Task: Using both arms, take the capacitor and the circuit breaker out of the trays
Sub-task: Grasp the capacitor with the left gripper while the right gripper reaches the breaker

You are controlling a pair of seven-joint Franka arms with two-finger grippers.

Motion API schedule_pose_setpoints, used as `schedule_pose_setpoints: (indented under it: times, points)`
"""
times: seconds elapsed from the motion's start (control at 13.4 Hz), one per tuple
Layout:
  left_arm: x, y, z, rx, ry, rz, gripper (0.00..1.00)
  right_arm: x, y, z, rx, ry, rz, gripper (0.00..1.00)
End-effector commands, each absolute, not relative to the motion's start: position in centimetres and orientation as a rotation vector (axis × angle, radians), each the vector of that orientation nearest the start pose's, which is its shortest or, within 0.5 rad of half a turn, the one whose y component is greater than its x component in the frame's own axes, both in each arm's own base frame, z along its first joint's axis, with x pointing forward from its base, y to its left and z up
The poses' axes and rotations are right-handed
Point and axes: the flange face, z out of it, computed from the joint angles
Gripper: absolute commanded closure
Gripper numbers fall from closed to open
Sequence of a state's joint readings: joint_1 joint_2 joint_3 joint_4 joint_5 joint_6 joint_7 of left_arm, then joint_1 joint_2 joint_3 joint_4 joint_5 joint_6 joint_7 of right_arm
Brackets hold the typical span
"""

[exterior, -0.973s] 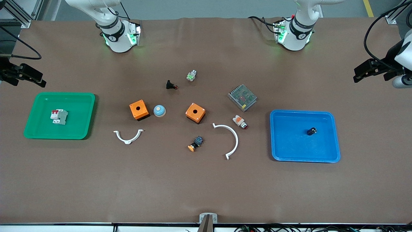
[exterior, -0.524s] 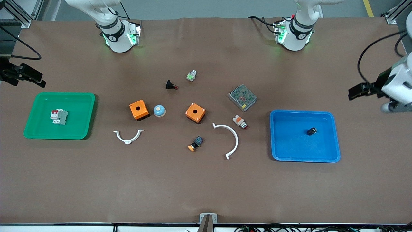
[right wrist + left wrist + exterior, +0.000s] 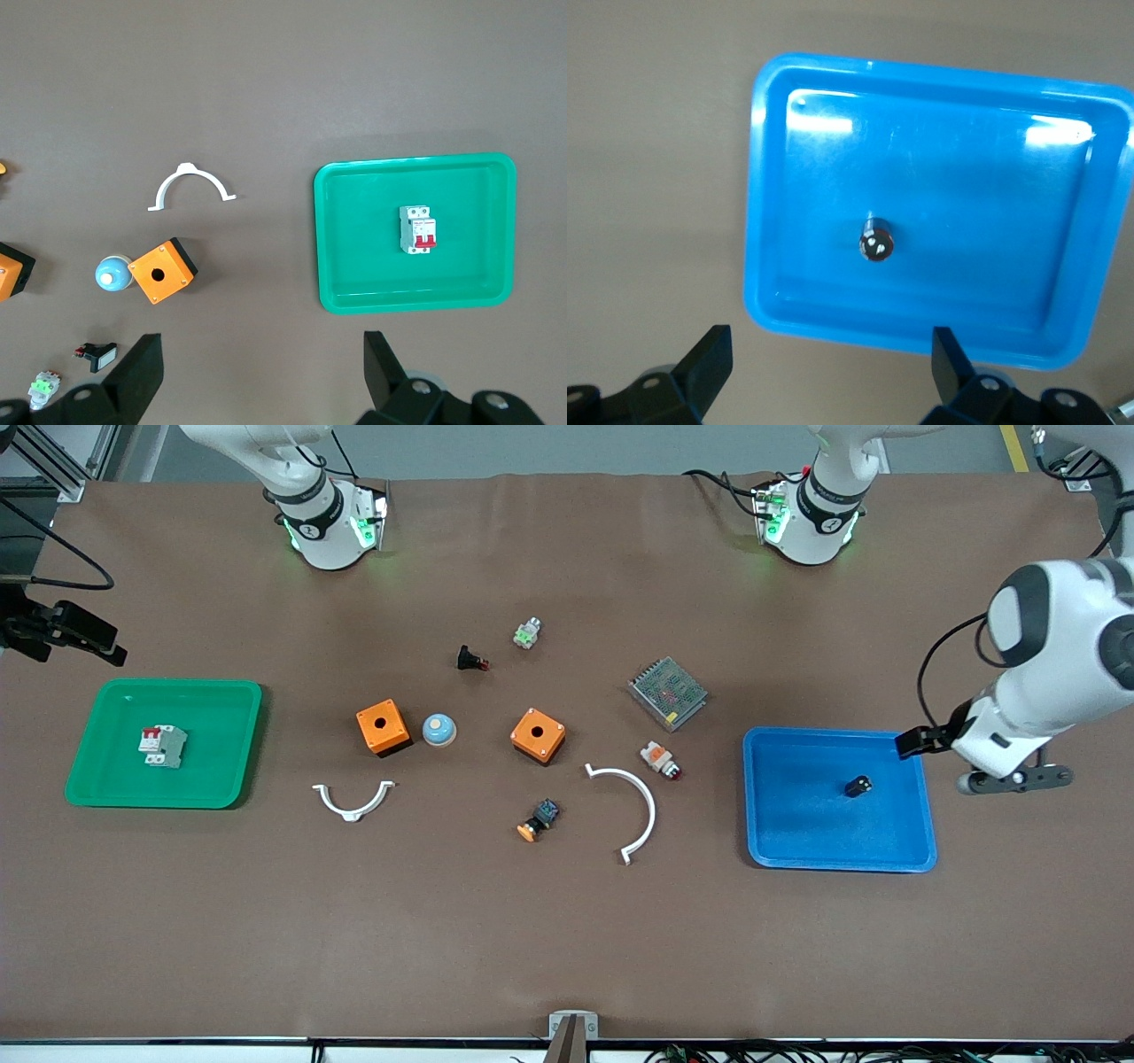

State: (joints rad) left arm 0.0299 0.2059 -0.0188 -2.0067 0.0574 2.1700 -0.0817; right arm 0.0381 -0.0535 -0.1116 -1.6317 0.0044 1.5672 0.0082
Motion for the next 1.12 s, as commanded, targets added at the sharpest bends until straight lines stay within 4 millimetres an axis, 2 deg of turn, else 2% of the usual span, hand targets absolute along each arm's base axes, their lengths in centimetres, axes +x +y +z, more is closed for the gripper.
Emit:
schedule_pose_setpoints:
  times: [0.0,0.07,0.3,0.52,0.6,0.75,0.82,0.9,0.97,1.05]
  points:
    - [58.7,0.8,30.6,-3.097,-0.084,0.073,0.13,53.9,-4.0,62.7,-3.121,0.122,0.018,0.0]
    - [58.8,0.9,29.2,-3.1,-0.089,0.083,0.16,54.2,-3.7,62.3,-3.125,0.11,0.033,0.0]
    - [59.3,0.8,25.9,-3.106,-0.087,0.084,0.17,54.3,-3.4,62.4,-3.126,0.103,0.024,0.0]
    - [59.6,0.4,24.0,-3.112,-0.079,0.074,0.22,54.8,-4.8,61.3,-3.129,0.142,0.057,0.0]
    - [59.7,0.4,23.5,-3.113,-0.081,0.072,0.24,55.0,-6.3,60.7,-3.132,0.182,0.074,0.0]
    - [59.8,0.4,22.3,-3.122,-0.09,0.061,0.25,56.3,-10.0,56.7,-3.171,0.238,0.194,0.0]
    - [59.8,0.4,21.7,-3.129,-0.103,0.064,0.26,57.3,-11.9,54.2,-3.209,0.181,0.23,0.0]
    - [59.7,0.4,21.2,-3.13,-0.105,0.076,0.31,58.2,-13.4,52.3,-3.23,0.099,0.226,0.0]
    - [59.7,0.4,21.1,-3.13,-0.105,0.071,0.47,58.7,-15.4,50.5,-3.226,0.045,0.236,0.0]
    - [59.7,0.3,20.8,-3.131,-0.103,0.071,0.53,59.3,-17.1,48.6,-3.225,0.001,0.238,0.0]
